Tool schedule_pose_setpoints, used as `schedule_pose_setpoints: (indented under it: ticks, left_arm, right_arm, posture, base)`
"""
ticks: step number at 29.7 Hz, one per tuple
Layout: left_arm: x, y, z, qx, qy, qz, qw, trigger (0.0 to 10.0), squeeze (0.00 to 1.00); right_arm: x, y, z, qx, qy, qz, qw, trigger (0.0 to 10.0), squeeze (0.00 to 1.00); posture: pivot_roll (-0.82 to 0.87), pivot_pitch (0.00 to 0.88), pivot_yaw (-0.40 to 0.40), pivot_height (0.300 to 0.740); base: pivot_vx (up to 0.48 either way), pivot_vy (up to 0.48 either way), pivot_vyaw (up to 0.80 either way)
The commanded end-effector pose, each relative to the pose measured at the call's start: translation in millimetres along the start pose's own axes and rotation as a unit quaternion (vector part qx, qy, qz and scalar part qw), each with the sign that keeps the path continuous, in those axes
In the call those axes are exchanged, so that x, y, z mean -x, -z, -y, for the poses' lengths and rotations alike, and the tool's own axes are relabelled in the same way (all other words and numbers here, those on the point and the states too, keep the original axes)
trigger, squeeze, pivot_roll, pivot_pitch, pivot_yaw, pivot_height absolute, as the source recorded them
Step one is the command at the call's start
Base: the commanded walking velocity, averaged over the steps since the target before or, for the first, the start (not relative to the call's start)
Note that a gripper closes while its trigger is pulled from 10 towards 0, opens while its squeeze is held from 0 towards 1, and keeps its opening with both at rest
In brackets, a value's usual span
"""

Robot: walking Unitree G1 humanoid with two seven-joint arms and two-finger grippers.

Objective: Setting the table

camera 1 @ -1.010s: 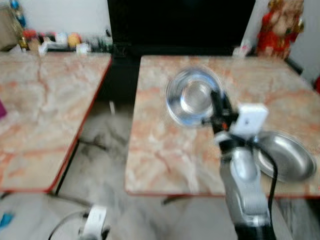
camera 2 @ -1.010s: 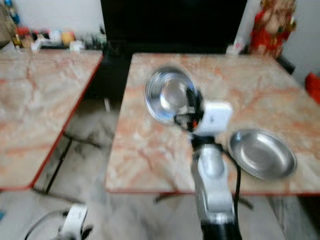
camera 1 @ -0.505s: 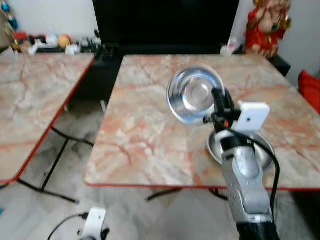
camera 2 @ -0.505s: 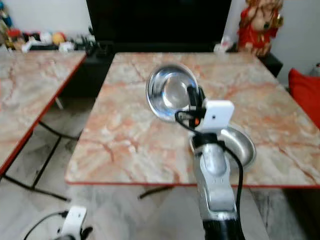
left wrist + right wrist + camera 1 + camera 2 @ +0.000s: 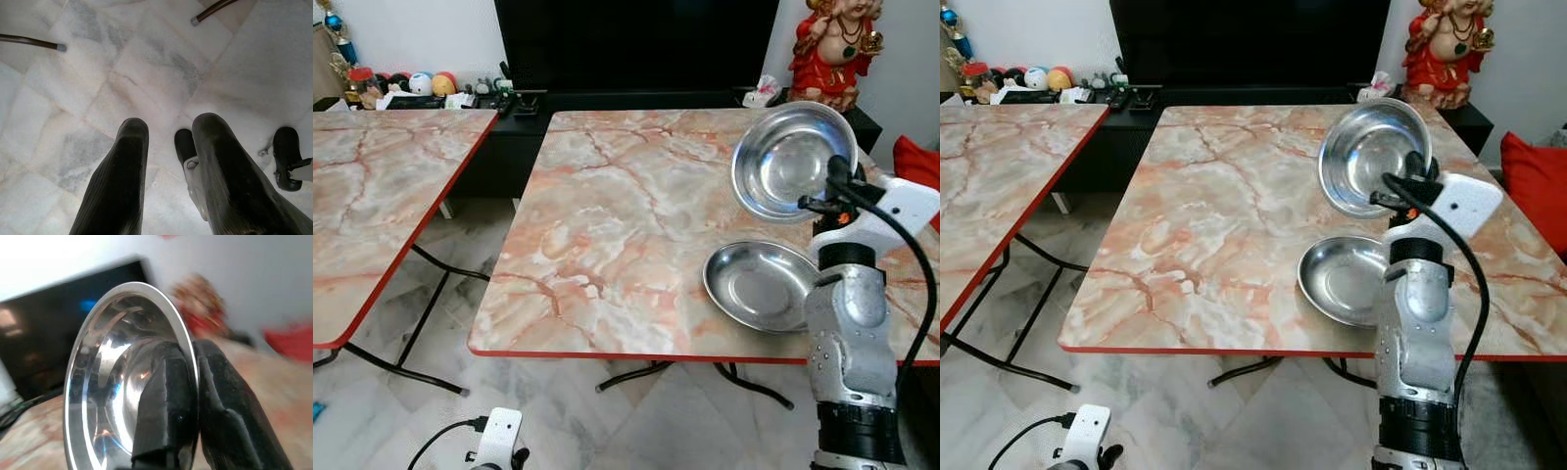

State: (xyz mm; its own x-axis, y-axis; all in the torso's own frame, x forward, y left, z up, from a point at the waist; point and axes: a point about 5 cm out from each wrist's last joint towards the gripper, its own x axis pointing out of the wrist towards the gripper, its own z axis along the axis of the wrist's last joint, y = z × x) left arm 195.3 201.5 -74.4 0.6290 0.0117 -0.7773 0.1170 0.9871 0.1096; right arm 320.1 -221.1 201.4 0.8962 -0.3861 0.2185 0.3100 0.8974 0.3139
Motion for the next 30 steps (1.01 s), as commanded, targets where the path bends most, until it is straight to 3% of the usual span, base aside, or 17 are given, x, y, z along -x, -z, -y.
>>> schedule_pose_setpoints:
  ticks: [1,3,9,18,30]
  left_arm:
    - [0.7,3,-2.1,-0.002,0.000,-0.009,1.000,10.0,0.00]
    - [0.7,3,-2.8,-0.003,0.001,-0.009,1.000,10.0,0.00]
    - [0.7,2,-4.0,-0.015,0.004,-0.008,1.000,10.0,0.00]
    - [-0.1,0,-1.8,-0.015,0.005,-0.007,1.000,10.0,0.00]
    - [0.4,1,-4.6,-0.016,0.004,-0.008,1.000,10.0,0.00]
  right_arm:
    - [-1.1,2,5.2,-0.025,0.030,-0.015,0.999,10.0,0.00]
    - [4.3,13,3.2,-0.057,0.048,-0.052,0.996,10.0,0.00]
    - [17.9,29,3.3,-0.087,0.075,-0.094,0.989,10.0,0.00]
    - [30.0,41,13.4,-0.094,0.133,-0.135,0.977,10.0,0.00]
    - [35.3,54,12.7,-0.088,0.134,-0.170,0.972,10.0,0.00]
  posture:
    - [-0.04,0.004,0.032,0.740]
    - [-0.04,0.006,0.035,0.740]
    - [-0.04,0.006,0.041,0.740]
    - [-0.05,0.001,0.044,0.740]
    - [-0.04,0.001,0.045,0.740]
  base:
    - [0.000,0.000,0.00]
    - [0.000,0.000,0.00]
    - [0.000,0.000,0.00]
    - [0.000,0.000,0.00]
    - [0.000,0.000,0.00]
